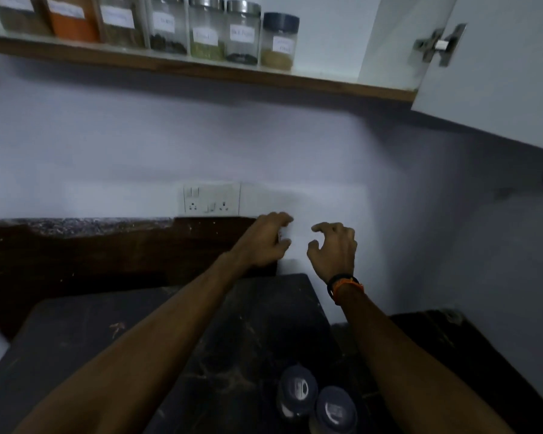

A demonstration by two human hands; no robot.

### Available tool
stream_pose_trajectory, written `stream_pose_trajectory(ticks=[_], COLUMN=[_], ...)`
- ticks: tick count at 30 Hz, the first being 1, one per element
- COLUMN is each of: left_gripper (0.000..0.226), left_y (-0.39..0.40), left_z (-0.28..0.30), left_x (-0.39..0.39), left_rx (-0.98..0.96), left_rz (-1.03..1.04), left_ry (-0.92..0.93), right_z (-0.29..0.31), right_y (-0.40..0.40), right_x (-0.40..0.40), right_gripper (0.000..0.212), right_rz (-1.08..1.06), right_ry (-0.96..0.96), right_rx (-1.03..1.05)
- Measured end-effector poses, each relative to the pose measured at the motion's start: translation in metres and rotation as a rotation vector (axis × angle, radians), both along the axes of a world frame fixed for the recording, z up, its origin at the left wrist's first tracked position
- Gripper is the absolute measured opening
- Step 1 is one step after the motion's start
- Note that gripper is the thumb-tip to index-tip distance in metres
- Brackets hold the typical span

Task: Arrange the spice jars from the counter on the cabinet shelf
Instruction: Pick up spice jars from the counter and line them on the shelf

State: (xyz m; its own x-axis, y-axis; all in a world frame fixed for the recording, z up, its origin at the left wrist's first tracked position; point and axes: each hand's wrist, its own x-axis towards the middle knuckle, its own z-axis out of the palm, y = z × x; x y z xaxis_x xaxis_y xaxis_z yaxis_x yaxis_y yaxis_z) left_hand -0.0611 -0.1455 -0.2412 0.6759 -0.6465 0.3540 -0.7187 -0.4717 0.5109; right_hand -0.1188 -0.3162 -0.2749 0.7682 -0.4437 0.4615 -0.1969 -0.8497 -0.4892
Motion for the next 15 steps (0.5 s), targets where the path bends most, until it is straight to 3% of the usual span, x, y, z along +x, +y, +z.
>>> stream_pose_trajectory(ticks=[7,15], left_gripper=[0.042,0.043], left_y=[0.010,0.027], left_z=[-0.111,-0.200], left_x=[-0.037,-0.086], left_rx=[0.212,0.319], left_rz=[-0.028,0.070], left_ry=[0.295,0.583], right_z=[-0.084,-0.166], right_y=[0.002,0.020], right_x=[-0.058,-0.116], right_gripper=[0.029,0.058], right_rz=[0.059,0.127], right_ry=[0.444,0.820], right_rx=[0.024,0.096])
